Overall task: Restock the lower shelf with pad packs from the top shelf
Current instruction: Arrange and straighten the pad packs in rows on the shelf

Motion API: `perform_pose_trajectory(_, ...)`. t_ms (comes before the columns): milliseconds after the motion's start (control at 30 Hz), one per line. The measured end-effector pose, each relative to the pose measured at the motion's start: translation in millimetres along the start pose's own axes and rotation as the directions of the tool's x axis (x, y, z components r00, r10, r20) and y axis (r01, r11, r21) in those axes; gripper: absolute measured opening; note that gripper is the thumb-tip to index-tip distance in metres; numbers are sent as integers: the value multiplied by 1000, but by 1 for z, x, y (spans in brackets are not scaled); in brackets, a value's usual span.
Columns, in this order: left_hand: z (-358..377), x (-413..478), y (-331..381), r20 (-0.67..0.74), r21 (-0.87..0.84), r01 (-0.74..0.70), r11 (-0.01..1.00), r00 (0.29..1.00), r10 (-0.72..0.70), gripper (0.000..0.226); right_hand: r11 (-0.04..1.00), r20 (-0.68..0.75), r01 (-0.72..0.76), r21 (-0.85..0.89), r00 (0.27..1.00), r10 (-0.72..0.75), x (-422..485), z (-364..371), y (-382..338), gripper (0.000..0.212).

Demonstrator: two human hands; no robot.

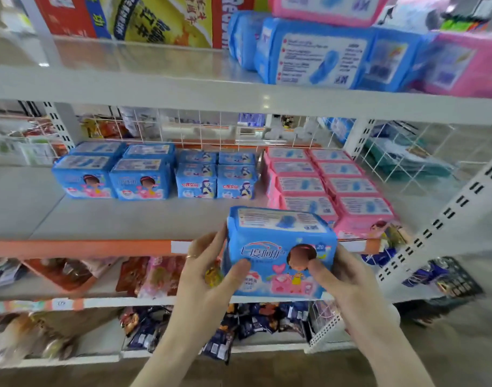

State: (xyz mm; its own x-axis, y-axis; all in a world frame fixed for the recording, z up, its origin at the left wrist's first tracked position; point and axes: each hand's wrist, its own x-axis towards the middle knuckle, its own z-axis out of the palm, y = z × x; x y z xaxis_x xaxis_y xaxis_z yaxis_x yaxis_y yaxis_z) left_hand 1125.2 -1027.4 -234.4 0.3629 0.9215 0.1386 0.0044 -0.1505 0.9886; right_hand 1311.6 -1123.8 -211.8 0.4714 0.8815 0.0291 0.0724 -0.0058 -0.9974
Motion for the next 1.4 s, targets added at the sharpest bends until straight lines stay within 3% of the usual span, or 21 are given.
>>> perform_pose_trajectory(167,41,-33,13,-25,-42,-132,990,991,131,86,980,-27,93,176,996,-90,-30,-38,7,51)
perform_pose_trajectory(333,67,-67,5,-68,-73,-192,979,980,187,89,933,-42,95,346,995,-85,-55,-64,20,68)
perform_pose_trajectory(467,89,-94,-3,-131,-125,-324,938,942,308,98,844,8,170,508,979,-202,-75,-79,31,57)
perform_pose_trajectory(533,94,-104,-8,-156,-179,-361,915,929,335,93,846,-16,254,470,960,-279,-84,-84,38,58)
perform_pose_trajectory(600,95,-112,-7,-151,-248,-354,902,934,325,69,841,-38,343,419,932,-361,-87,-88,40,57)
perform_pose_trajectory(667,96,-116,-2,-165,-179,-377,909,922,350,55,845,-2,359,396,921,-390,-85,-92,30,51)
perform_pose_trajectory(733,97,-117,0,-162,-122,-420,899,902,399,61,865,75,283,415,936,-343,-84,-96,22,43)
perform_pose_trajectory(800,97,-120,1,-119,-52,-447,893,891,438,85,846,36,365,389,911,-410,-85,-98,27,53)
perform_pose_trajectory(867,94,-122,2,-130,-5,-389,921,914,385,81,856,-30,394,335,912,-409,-91,-101,34,63)
perform_pose_trajectory(967,92,-121,12,-185,-97,-220,971,962,199,49,932,-53,290,218,957,-285,-92,-108,39,72)
perform_pose_trajectory(1100,98,-120,26,-224,-71,-75,995,973,57,30,975,-43,185,127,983,-181,-89,-109,43,63)
perform_pose_trajectory(1200,99,-120,28,-249,-14,-23,1000,968,18,18,979,-2,107,174,994,-109,-94,-109,49,63)
perform_pose_trajectory(1300,94,-117,22,-264,-37,70,997,962,-77,34,983,68,15,183,997,-28,-94,-116,53,70)
perform_pose_trajectory(1400,94,-117,19,-233,-203,196,959,942,-242,49,991,79,-33,131,997,22,-91,-114,52,43)
